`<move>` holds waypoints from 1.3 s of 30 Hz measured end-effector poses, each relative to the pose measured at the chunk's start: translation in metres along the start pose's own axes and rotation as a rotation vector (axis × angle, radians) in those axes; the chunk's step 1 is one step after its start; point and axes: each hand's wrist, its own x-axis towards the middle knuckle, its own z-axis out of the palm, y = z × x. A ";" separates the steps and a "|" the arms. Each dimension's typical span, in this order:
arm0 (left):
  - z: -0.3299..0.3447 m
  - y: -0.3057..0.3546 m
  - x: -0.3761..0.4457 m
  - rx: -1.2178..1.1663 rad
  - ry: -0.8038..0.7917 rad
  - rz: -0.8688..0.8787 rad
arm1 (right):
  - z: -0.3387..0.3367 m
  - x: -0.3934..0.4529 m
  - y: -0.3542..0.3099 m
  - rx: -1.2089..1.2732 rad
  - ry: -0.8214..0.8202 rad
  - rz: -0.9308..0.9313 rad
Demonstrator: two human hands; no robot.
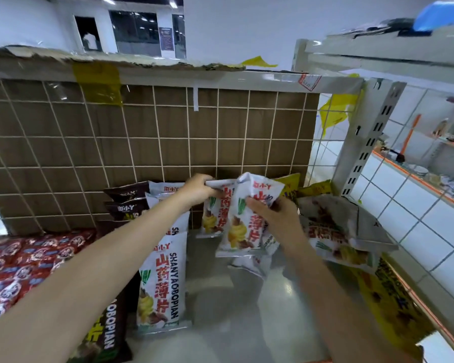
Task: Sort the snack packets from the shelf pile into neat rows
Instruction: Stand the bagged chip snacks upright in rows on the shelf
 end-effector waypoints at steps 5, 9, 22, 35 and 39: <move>-0.008 -0.007 0.008 0.342 -0.024 0.031 | 0.045 0.013 0.042 -0.136 0.125 0.095; -0.011 -0.005 0.012 0.544 -0.014 0.152 | 0.063 0.018 0.035 -0.169 0.147 0.045; -0.030 -0.015 0.028 0.631 -0.043 0.234 | 0.066 0.022 0.088 -0.182 0.015 0.104; -0.033 -0.027 0.022 0.550 0.057 0.316 | 0.096 0.028 0.103 -0.191 0.025 -0.016; -0.025 -0.030 0.022 0.791 0.112 0.352 | 0.100 0.031 0.109 -0.192 0.022 -0.052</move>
